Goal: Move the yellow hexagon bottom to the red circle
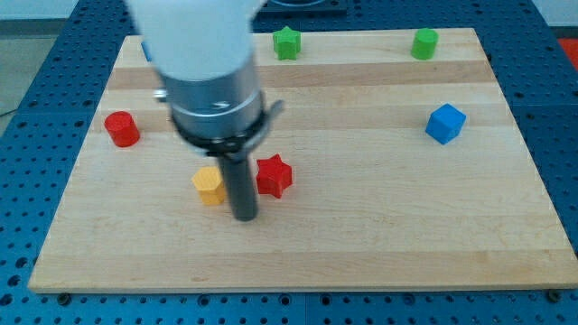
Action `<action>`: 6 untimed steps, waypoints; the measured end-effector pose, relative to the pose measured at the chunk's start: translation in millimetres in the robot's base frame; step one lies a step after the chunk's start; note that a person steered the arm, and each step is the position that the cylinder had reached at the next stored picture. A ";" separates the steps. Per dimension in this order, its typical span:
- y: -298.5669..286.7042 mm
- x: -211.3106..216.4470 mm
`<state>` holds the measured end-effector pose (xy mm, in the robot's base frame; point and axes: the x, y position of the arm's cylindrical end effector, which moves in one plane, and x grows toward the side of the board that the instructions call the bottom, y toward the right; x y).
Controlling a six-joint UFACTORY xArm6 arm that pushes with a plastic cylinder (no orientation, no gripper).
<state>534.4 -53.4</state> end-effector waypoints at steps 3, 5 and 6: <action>-117.1 -26.1; -73.1 -27.4; -75.5 -15.6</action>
<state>518.7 -129.0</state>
